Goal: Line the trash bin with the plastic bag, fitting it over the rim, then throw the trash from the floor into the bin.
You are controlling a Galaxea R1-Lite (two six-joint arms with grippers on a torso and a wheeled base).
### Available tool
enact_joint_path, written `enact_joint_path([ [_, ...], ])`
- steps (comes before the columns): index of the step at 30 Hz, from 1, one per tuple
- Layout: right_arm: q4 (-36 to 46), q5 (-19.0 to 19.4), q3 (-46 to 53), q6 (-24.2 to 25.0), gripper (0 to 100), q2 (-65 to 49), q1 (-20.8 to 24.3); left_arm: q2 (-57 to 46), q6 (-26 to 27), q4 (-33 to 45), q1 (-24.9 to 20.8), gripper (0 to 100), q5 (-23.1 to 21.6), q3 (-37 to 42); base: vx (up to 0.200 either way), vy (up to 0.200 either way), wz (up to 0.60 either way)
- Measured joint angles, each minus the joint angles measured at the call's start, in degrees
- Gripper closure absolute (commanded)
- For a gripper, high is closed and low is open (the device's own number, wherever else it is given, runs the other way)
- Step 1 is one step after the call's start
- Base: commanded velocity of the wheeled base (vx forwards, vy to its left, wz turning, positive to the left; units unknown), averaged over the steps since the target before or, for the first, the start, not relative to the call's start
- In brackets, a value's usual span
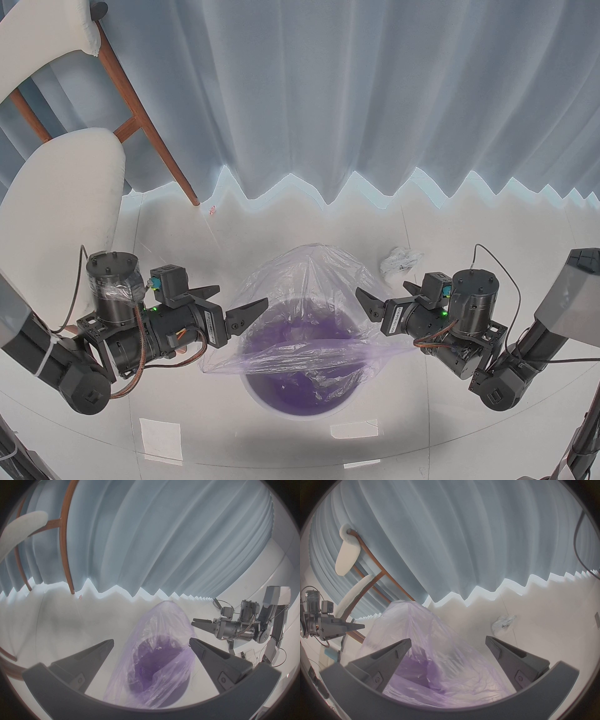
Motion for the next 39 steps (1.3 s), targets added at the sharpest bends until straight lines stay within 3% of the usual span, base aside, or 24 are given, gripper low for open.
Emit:
enact_joint_path([
  [31, -2.58, 0.01, -2.19, 0.41, 0, 6.9, -3.01, 11.35, -0.84, -1.34, 3.15, 0, 0.77, -2.39, 0.0, 0.0, 0.0],
  [39, -2.58, 0.04, -2.69, 0.41, 0, 8.3, -3.89, 14.49, -0.87, -5.95, 4.41, 0, 0.82, -3.3, 0.0, 0.0, 0.0],
])
